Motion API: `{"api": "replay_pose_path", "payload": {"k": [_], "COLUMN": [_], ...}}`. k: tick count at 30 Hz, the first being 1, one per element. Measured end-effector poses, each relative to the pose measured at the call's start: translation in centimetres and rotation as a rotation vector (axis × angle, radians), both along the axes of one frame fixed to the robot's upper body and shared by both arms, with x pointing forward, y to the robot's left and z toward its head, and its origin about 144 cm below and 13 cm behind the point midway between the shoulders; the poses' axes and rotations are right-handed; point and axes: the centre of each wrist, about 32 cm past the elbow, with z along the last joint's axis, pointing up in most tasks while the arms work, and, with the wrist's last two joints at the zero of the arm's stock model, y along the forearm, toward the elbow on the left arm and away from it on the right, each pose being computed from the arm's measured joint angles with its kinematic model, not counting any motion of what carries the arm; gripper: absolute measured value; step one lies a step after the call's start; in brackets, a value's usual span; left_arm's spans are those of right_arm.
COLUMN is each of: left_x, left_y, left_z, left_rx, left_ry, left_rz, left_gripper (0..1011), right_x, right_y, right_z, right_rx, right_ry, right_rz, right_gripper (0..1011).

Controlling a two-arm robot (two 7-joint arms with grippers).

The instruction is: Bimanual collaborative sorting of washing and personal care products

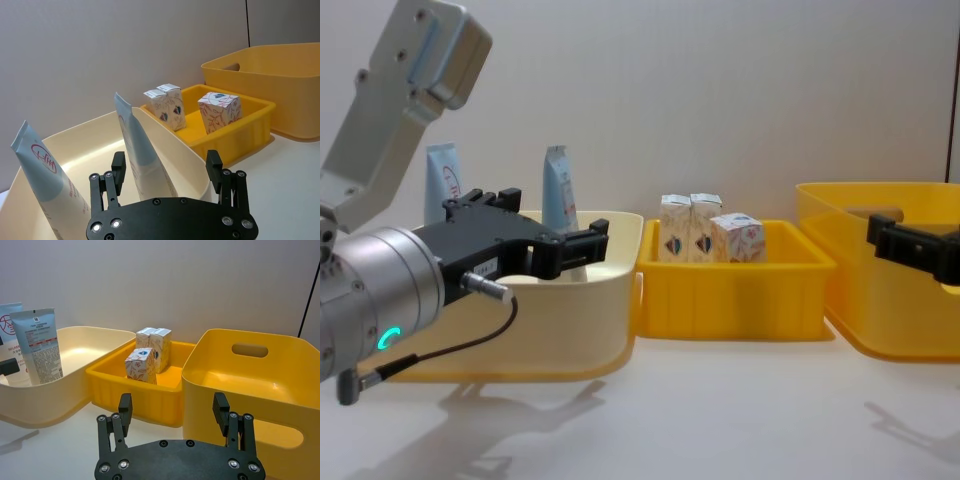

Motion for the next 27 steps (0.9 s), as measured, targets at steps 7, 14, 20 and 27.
{"api": "replay_pose_path", "payload": {"k": [7, 14, 20, 27], "left_x": [0.0, 0.0, 0.0, 0.0], "left_y": [0.0, 0.0, 0.0, 0.0], "left_z": [0.0, 0.0, 0.0, 0.0], "left_rx": [0.0, 0.0, 0.0, 0.0], "left_ry": [0.0, 0.0, 0.0, 0.0], "left_rz": [0.0, 0.0, 0.0, 0.0], "left_gripper": [1000, 1000, 1000, 999], "right_x": [0.0, 0.0, 0.0, 0.0], "right_y": [0.0, 0.0, 0.0, 0.0], "right_z": [0.0, 0.0, 0.0, 0.0], "right_rx": [0.0, 0.0, 0.0, 0.0], "right_ry": [0.0, 0.0, 0.0, 0.0], "right_rz": [0.0, 0.0, 0.0, 0.0], "right_gripper": [1001, 1001, 1001, 1001]}}
